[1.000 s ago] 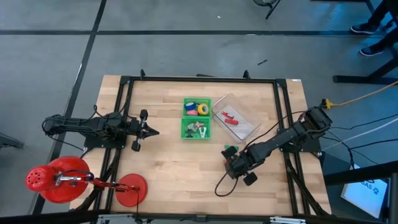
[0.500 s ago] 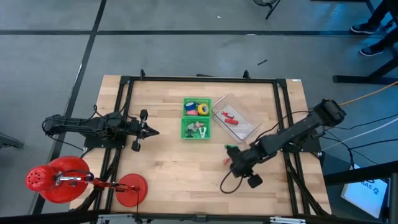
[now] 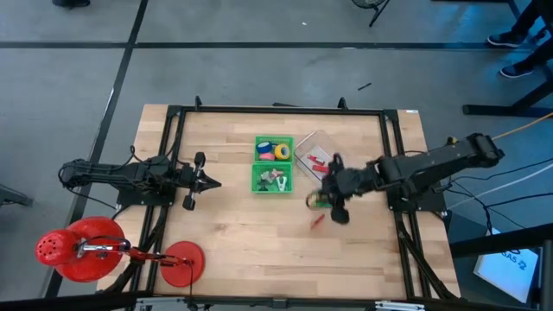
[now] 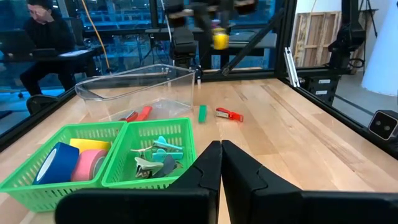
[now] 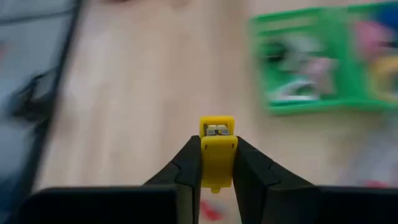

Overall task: Pick and place Stapler, Stapler remover, tape
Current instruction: Put the yellow stapler into the transparent bin

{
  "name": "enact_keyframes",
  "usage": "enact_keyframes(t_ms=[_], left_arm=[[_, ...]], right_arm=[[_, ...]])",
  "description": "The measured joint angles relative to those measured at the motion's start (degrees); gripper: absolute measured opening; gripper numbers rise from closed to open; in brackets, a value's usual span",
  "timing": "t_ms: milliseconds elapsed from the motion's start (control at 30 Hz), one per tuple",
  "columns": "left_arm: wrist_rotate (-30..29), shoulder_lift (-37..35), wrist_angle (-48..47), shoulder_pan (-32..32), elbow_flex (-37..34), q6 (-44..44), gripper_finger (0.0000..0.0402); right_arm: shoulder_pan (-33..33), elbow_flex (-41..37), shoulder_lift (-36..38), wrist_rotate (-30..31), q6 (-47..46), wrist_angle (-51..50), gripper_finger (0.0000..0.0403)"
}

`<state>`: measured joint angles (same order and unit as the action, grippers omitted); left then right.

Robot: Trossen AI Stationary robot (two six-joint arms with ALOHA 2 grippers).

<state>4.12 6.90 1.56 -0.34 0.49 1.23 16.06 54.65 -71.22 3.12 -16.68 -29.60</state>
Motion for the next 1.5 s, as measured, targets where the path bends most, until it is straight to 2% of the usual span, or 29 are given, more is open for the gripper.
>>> enact_keyframes(t_ms=[100, 167, 533, 867, 1000, 1500], left_arm=[[0.00, 0.00, 0.00, 0.00, 0.00, 0.00, 0.0007], [0.00, 0.00, 0.01, 0.00, 0.00, 0.01, 0.0006], [0.00, 0.00, 0.00, 0.00, 0.02, 0.00, 0.0008], [0.00, 0.00, 0.00, 0.00, 0.00, 0.00, 0.0004], [0.00, 0.00, 0.00, 0.00, 0.01, 0.01, 0.0007], [0.00, 0.00, 0.00, 0.00, 0.00, 0.00, 0.0007]], right_arm=[[-4.04, 0.01, 0.98, 5.31, -2.44, -1.88, 0.0060], [-6.89, 0.00, 0.96, 6.31, -2.64, -2.94, 0.0060], [-22.38, 0.00, 0.11, 6.37, 0.38, -4.43, 0.0060], [-33.96, 0.00, -7.28, 3.88, 2.15, -4.71, 0.0060], [-36.16, 0.00, -10.71, 1.56, 2.10, -4.64, 0.0060], [-36.53, 0.00, -22.55, 1.76, 8.15, -1.50, 0.0060]])
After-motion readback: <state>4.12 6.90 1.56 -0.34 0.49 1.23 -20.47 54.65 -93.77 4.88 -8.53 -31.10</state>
